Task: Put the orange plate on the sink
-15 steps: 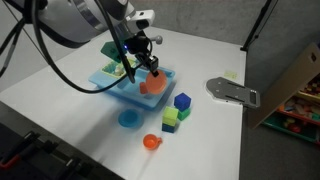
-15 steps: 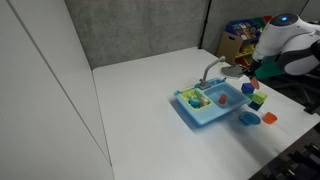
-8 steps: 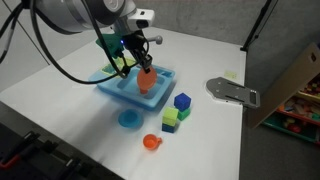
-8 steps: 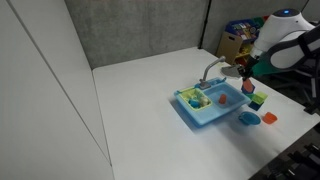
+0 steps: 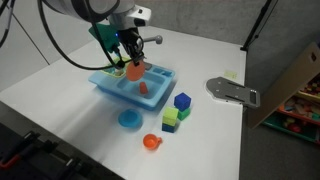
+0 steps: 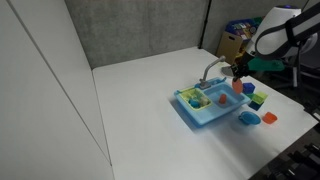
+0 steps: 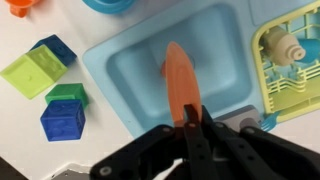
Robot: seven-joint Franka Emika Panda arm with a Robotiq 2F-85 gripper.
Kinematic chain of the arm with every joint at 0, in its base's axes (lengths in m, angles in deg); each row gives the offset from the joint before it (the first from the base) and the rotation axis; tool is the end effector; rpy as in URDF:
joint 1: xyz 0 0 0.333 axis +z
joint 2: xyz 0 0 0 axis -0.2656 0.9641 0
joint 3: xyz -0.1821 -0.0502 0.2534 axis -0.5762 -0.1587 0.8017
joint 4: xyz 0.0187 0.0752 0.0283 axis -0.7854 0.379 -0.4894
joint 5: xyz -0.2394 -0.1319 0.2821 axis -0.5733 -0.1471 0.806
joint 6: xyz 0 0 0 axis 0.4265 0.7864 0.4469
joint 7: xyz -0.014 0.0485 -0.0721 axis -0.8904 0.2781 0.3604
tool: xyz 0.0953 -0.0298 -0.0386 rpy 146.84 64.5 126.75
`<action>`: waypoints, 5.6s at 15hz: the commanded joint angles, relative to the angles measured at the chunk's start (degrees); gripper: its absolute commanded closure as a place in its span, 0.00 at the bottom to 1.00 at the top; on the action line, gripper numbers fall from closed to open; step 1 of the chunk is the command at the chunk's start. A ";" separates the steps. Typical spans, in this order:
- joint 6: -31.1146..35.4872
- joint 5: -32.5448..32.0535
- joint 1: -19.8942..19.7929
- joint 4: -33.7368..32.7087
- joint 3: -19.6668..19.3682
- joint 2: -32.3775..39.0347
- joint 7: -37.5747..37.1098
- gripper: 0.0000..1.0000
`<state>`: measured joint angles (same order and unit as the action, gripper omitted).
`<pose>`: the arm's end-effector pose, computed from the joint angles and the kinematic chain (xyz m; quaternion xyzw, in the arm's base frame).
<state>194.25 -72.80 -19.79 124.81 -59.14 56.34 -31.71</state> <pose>0.5674 -0.0865 0.2425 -0.9676 0.2411 -0.0750 0.0047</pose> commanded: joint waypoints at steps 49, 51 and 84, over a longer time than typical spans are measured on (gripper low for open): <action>-21.33 49.04 -5.27 -5.88 9.47 6.08 47.80 0.97; -20.96 48.77 -5.37 -5.90 9.13 6.66 47.68 0.97; -27.53 51.46 -7.35 -10.47 6.81 12.99 47.50 0.97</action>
<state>168.46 -22.69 -26.46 116.06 -52.42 67.85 14.44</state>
